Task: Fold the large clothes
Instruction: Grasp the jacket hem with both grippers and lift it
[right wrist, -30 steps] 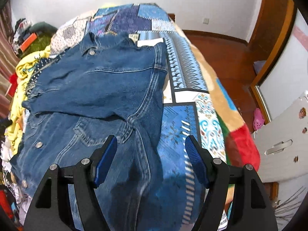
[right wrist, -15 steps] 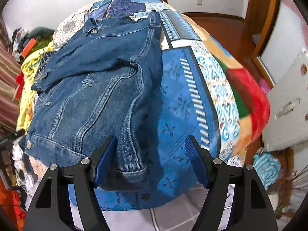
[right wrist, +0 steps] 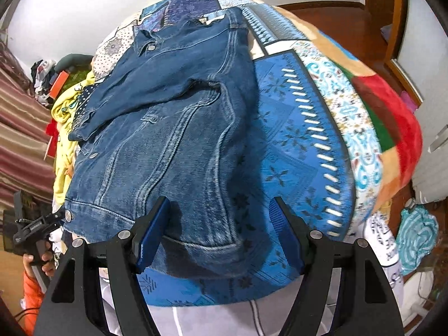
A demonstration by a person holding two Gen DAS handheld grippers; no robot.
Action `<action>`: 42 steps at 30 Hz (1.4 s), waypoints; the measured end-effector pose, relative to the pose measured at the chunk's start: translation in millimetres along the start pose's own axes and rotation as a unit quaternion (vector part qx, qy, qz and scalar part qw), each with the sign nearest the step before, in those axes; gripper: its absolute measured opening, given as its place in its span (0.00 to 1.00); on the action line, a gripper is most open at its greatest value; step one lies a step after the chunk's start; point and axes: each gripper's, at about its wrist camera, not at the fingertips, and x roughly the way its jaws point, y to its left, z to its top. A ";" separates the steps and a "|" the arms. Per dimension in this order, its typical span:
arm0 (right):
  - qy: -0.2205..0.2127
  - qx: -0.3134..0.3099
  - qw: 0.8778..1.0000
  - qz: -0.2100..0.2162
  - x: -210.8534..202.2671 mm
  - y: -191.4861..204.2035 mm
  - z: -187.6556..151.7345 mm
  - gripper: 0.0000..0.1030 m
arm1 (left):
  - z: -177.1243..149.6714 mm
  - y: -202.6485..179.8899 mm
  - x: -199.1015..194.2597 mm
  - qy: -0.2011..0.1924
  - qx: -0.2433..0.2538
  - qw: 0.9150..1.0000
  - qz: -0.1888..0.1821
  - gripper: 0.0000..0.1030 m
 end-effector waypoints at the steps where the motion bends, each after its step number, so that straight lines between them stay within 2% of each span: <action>1: -0.001 0.006 1.000 0.008 0.4 -2.5 -1.1 0.67 | 2.3 -1.1 1.7 -0.003 0.005 1.000 0.003 0.50; 3: 0.001 0.022 0.999 0.030 1.8 -7.5 0.7 0.63 | 4.3 -9.4 0.3 -0.006 0.024 1.000 0.013 0.44; 5: 0.004 0.024 0.998 0.049 4.0 -7.4 4.0 0.52 | 8.0 -14.8 -1.3 -0.013 0.036 0.999 0.019 0.30; 6: 0.005 0.021 0.998 0.057 4.6 -5.4 6.5 0.44 | 9.8 -17.4 -2.9 -0.016 0.040 0.999 0.019 0.27; 8: 0.003 0.007 0.999 0.045 5.1 0.1 11.1 0.36 | 14.8 -23.3 -9.3 -0.030 0.046 0.998 0.019 0.13; 9: 0.001 -0.005 0.999 0.035 5.4 3.5 13.7 0.25 | 18.3 -26.6 -12.5 -0.037 0.049 0.998 0.019 0.13; 10: 0.000 -0.013 0.999 0.032 5.5 5.3 16.0 0.21 | 20.3 -26.9 -16.8 -0.043 0.051 0.998 0.018 0.12; 13: -0.005 -0.034 0.999 0.037 1.0 11.0 24.0 0.15 | 29.5 -36.9 -27.2 -0.062 0.061 0.996 0.020 0.11; 15: -0.021 -0.050 0.998 0.039 -6.7 17.2 31.9 0.13 | 37.3 -45.8 -37.1 -0.084 0.073 0.993 0.029 0.11; 17: -0.039 -0.066 0.996 0.038 -14.7 25.6 42.2 0.13 | 49.4 -52.7 -47.7 -0.104 0.075 0.992 0.021 0.11; 21: -0.091 -0.091 0.991 0.036 -30.8 45.4 74.2 0.12 | 83.8 -59.7 -74.6 -0.146 0.062 0.987 -0.028 0.10; 23: -0.102 -0.114 0.988 0.029 -36.5 54.3 93.3 0.12 | 103.8 -63.6 -85.0 -0.169 0.059 0.983 -0.037 0.10; 26: -0.134 -0.111 0.984 0.031 -39.7 63.9 127.0 0.12 | 143.0 -70.5 -97.3 -0.198 0.056 0.978 -0.033 0.10; 30: -0.153 -0.095 0.983 0.028 -27.7 68.5 174.7 0.12 | 194.6 -70.0 -87.0 -0.212 0.039 0.976 -0.022 0.10; 34: -0.144 -0.080 0.986 0.016 0.9 64.5 214.8 0.12 | 235.9 -61.8 -60.3 -0.206 0.015 0.978 -0.012 0.10; 37: -0.116 -0.047 0.992 0.018 35.6 53.1 242.5 0.12 | 262.6 -53.9 -27.0 -0.193 0.007 0.981 0.020 0.10; 42: -0.069 -0.040 0.997 -0.011 87.5 41.3 261.3 0.12 | 289.3 -32.2 32.2 -0.153 -0.012 0.987 0.049 0.10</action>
